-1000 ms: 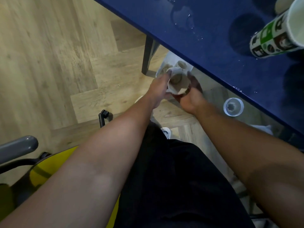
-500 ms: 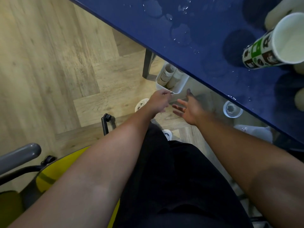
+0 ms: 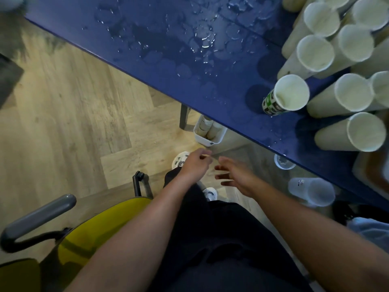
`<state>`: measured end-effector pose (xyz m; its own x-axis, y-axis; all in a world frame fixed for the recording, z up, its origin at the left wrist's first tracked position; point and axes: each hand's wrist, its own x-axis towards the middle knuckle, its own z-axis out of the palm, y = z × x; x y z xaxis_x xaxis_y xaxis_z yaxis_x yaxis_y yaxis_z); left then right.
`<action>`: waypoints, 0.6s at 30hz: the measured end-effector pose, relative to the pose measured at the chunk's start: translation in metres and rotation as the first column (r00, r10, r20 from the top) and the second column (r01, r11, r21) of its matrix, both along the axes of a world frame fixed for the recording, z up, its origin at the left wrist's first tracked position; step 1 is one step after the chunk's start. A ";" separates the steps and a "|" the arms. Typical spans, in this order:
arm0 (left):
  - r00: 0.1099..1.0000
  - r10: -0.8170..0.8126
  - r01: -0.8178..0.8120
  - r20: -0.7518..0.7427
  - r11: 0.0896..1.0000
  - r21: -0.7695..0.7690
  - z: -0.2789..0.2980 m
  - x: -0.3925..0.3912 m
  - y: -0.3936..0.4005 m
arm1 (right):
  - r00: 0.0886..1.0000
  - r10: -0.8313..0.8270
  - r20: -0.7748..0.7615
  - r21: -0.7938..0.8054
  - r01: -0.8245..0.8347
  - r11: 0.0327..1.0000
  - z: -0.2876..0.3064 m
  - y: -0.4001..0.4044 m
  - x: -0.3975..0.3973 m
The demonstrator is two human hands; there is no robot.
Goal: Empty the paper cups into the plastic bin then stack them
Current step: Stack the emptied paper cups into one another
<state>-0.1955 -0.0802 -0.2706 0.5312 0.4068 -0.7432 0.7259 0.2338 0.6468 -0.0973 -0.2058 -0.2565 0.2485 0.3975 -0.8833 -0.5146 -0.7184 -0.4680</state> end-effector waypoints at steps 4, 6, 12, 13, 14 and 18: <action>0.997 0.008 -0.012 0.082 0.999 0.047 0.043 0.001 -0.006 | 0.996 0.009 0.094 0.034 -0.013 0.999 0.046 -0.011 -0.002; 0.995 -0.018 0.012 0.102 0.998 0.060 0.063 0.002 -0.007 | 0.988 0.006 0.155 0.068 -0.017 0.998 0.070 -0.016 -0.003; 0.983 -0.054 0.031 0.173 0.990 0.135 0.124 0.008 -0.004 | 0.950 -0.111 0.292 0.246 0.038 0.969 0.147 -0.017 0.010; 0.980 -0.066 0.039 0.185 0.988 0.147 0.132 0.009 -0.004 | 0.934 -0.126 0.334 0.269 0.034 0.963 0.158 -0.017 0.013; 0.977 -0.081 0.050 0.198 0.986 0.157 0.140 0.011 -0.004 | 0.914 -0.134 0.384 0.286 0.021 0.958 0.168 -0.017 0.017; 0.958 -0.148 0.100 0.245 0.975 0.197 0.161 0.022 0.004 | 0.811 -0.170 0.560 0.301 -0.008 0.954 0.194 -0.011 0.036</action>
<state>-0.1731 -0.0761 -0.1094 0.7490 0.4404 -0.4951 0.5455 0.0144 0.8380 -0.0614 -0.2165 -0.0627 0.7157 0.5558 -0.4229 -0.1376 -0.4813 -0.8657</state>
